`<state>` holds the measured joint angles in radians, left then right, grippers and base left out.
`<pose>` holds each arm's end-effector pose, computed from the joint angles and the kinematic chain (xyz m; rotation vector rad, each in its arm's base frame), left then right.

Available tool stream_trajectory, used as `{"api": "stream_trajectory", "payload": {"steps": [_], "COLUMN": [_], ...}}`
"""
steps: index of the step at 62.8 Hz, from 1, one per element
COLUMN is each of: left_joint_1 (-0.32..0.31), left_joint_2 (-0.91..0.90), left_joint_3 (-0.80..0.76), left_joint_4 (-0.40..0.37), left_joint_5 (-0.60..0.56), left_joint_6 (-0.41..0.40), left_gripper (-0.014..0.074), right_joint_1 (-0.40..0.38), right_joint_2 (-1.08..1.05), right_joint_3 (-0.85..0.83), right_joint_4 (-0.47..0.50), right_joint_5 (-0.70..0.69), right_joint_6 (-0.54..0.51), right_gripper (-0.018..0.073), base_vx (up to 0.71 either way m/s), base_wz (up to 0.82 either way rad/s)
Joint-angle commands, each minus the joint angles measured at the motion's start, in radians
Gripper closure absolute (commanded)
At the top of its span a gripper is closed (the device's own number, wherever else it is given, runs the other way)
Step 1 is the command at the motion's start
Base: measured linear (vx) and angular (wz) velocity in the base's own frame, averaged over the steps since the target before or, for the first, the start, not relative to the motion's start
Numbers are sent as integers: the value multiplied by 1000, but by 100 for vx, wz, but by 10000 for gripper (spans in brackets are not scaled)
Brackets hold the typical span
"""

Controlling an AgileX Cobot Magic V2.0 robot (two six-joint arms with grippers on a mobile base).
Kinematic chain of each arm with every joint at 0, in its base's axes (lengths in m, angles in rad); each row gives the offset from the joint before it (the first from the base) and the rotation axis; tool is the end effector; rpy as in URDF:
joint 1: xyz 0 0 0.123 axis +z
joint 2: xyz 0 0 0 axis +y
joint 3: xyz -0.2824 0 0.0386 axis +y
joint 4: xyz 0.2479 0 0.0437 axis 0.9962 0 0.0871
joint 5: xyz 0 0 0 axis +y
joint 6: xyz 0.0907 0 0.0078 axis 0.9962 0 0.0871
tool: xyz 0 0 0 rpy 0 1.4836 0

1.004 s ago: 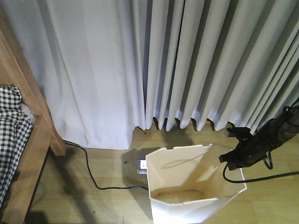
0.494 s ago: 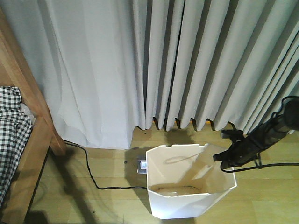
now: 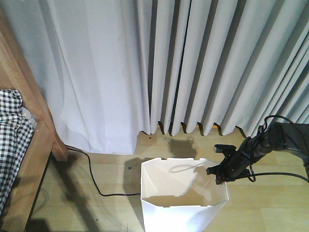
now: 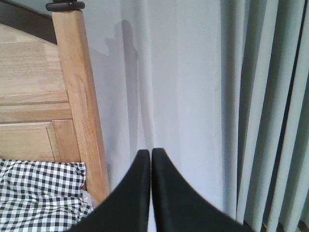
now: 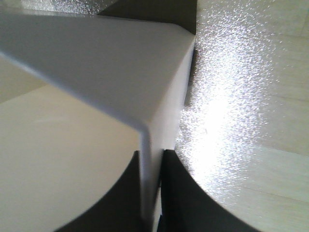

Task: Move trash bin to bedside with robot
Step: 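Lower the bin to the floor and open the right gripper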

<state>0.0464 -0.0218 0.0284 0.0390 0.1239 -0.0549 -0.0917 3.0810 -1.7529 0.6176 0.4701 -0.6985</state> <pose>0.0559 0.0030 0.1934 -0.0542 1.6132 0.0272 0.3812 -0.0110 -0.2162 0.0522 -3.0806 -0.4196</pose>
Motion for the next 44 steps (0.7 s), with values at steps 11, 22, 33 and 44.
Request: {"api": "stream_trajectory", "payload": {"steps": [11,22,33,44], "left_joint_1": [0,0,0,0], "left_joint_2": [-5,-5,-5,-5], "left_joint_3": [-21,-21,-21,-21], "left_joint_4": [-5,-5,-5,-5], "left_joint_5": [-73,-73,-73,-73], "left_joint_6": [-4,-4,-4,-4], "left_gripper": [603,603,603,603], "right_joint_1": [8,19,19,19], "right_joint_2": [-62,-62,-62,-62], "right_joint_3": [-52,-52,-52,-52], "right_joint_4": [17,11,-9,-40], "right_joint_5": [73,48,27,7], "right_joint_6": [-9,-27,-27,-27], "right_gripper": [558,552,543,475], "base_vx": [0,0,0,0], "base_wz": [0,0,0,0]}}
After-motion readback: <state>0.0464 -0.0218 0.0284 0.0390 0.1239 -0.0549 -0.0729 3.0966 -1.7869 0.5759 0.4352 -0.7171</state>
